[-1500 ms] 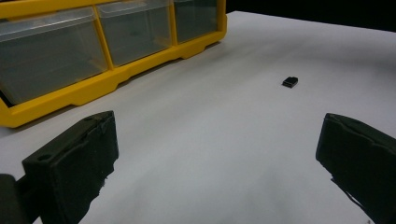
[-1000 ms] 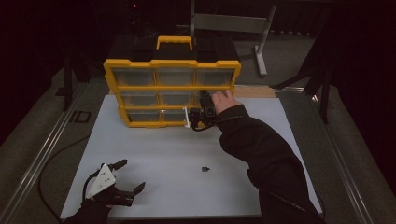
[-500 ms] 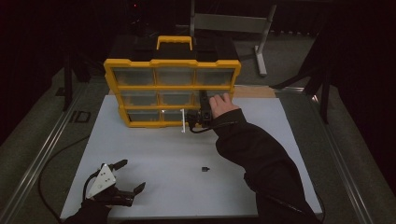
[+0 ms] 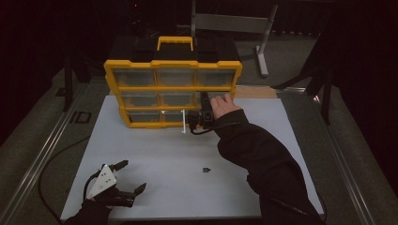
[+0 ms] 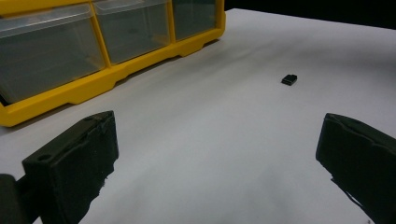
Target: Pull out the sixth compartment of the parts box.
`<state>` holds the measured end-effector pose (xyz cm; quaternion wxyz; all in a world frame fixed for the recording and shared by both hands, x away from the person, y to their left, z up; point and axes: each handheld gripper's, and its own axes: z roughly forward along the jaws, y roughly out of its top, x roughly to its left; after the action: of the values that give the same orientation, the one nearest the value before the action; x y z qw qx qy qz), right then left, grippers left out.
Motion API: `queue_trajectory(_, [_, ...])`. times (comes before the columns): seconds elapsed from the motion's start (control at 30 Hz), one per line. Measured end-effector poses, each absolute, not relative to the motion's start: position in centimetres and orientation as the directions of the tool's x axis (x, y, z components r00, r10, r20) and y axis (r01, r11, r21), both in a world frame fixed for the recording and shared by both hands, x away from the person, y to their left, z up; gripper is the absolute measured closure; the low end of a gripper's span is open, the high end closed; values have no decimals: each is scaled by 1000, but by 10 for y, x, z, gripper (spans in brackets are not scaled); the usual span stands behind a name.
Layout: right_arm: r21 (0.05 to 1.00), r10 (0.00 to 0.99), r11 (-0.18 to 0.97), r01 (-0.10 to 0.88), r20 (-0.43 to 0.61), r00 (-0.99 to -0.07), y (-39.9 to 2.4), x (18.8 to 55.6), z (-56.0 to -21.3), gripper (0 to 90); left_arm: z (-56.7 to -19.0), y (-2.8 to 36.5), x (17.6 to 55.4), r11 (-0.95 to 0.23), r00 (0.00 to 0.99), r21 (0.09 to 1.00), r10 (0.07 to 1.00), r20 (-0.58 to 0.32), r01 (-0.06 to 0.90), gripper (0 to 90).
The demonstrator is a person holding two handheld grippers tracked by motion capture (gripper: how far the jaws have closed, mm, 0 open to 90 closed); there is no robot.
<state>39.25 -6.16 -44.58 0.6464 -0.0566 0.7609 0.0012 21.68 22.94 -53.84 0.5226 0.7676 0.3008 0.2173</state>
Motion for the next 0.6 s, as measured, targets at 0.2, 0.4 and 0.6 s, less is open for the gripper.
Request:
queue_trajectory(0.2, [-60,-75,994,-88,-982,-176,-62,385,-444,789,-538,229,217,-276,726,932,688,21,234,0])
queue_trajectory(0.4, [-60,-74,995,-84,-981,-179,-63,384,-445,788,-538,229,217,-278,726,932,687,22,234,0])
queue_trajectory(0.6, [-70,-86,993,-96,-981,-176,-63,384,-445,788,-538,229,217,-280,726,931,687,24,235,0])
